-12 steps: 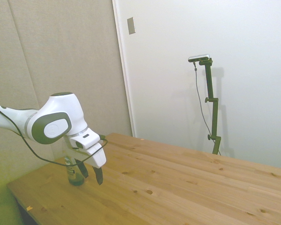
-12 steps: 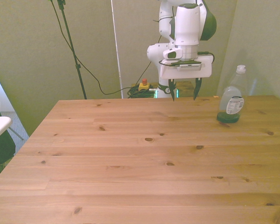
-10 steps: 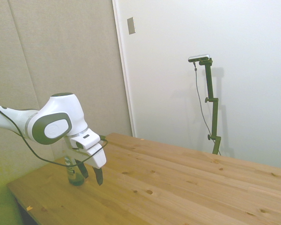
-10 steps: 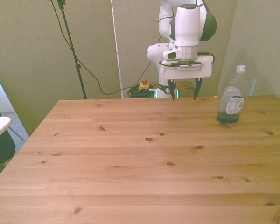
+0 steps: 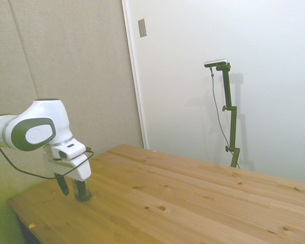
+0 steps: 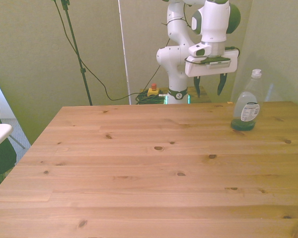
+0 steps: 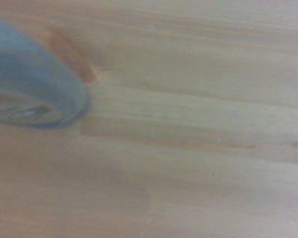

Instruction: Knock down the dish soap

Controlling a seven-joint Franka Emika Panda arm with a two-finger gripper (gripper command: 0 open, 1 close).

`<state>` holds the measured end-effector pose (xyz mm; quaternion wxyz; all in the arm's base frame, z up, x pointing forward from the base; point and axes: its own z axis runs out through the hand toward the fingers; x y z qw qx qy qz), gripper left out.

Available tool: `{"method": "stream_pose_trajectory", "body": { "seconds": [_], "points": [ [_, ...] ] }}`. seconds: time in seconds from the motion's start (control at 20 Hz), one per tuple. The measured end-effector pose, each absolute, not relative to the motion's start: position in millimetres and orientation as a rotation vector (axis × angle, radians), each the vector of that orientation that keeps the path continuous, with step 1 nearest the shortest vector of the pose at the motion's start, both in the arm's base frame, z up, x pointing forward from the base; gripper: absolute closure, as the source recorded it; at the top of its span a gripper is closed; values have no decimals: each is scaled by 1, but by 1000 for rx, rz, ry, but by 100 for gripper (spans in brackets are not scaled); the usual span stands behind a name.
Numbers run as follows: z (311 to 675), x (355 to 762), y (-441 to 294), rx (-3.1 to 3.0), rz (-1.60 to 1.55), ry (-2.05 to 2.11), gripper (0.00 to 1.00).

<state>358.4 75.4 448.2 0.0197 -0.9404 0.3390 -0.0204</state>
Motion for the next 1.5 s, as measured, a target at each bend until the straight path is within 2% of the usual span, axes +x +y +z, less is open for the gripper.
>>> {"method": "stream_pose_trajectory", "body": {
  "seconds": [0.35, 1.1, 1.3, 1.5],
  "points": [
    [464, 334, 127, -2830, -160, 1073, 100],
    [467, 334, 162, -2748, -277, 1128, 100],
    [476, 340, 171, -2722, -318, 1142, 100],
    [483, 370, 175, -2680, -381, 1188, 100]
  ]
}}
